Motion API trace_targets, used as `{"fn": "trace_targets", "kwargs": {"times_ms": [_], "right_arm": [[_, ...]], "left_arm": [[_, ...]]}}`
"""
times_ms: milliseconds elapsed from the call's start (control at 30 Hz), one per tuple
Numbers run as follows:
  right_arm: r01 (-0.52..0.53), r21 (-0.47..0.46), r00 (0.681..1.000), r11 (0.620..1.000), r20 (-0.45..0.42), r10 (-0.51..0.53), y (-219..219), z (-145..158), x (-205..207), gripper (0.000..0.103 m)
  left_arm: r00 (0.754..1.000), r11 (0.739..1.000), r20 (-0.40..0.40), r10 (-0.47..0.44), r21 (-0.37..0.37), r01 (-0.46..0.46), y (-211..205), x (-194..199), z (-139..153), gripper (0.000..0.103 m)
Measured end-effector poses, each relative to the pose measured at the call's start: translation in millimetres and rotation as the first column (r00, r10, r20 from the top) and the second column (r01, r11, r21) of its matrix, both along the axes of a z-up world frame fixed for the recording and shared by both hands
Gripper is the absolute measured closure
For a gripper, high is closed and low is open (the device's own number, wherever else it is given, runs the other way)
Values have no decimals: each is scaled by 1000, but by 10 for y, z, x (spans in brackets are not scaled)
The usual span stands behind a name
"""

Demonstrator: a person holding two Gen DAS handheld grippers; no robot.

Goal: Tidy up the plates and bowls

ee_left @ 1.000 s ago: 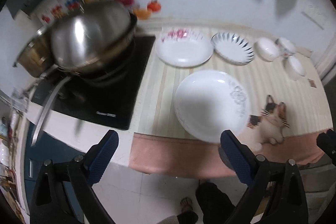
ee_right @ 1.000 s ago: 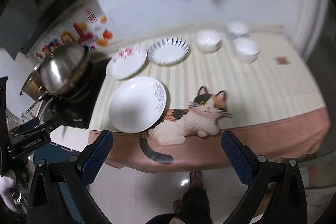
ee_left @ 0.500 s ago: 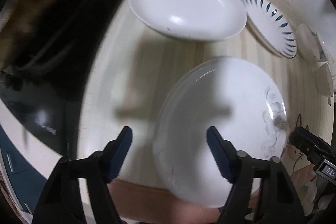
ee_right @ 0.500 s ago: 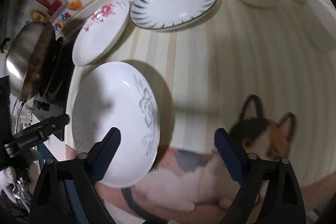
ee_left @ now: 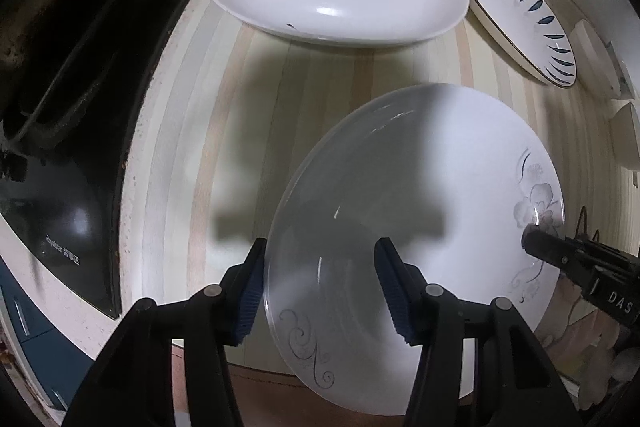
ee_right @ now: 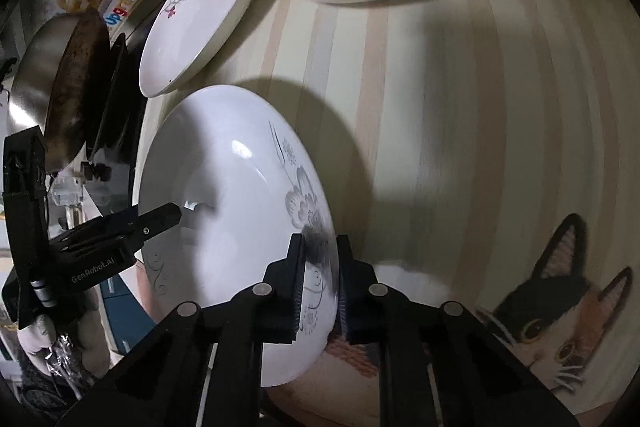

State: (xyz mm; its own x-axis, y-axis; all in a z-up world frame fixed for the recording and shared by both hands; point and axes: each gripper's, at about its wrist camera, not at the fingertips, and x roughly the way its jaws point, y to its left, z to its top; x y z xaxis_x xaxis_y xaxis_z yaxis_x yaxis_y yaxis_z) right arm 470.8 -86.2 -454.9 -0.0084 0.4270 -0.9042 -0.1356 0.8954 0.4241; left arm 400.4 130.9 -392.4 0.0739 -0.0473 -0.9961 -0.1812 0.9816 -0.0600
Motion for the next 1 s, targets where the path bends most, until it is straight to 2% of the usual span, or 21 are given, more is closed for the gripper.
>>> {"fn": "trace_targets", "kwargs": {"times_ms": [200,500,800,1000], "right_arm": [[3,5,1000,1000,11,-3,-145,56,-22,87],[67,-13,997,998,44,-66,-892,329,-127,87],[168,-21,985,986,35,-167,-1583,236,-212,86],[182,-29,983,983,39,-181,-1752,155,-205,86]], "left_arm": [[999,999,16,-33,-21,34,-276,-46,79,52],[989,988,58,-139,-58,142,-968,96,226,52],[975,973,34,-222,-54,223,-1522,210,116,52],[973,973,25,-229,-34,230,-1543,232,69,52]]}}
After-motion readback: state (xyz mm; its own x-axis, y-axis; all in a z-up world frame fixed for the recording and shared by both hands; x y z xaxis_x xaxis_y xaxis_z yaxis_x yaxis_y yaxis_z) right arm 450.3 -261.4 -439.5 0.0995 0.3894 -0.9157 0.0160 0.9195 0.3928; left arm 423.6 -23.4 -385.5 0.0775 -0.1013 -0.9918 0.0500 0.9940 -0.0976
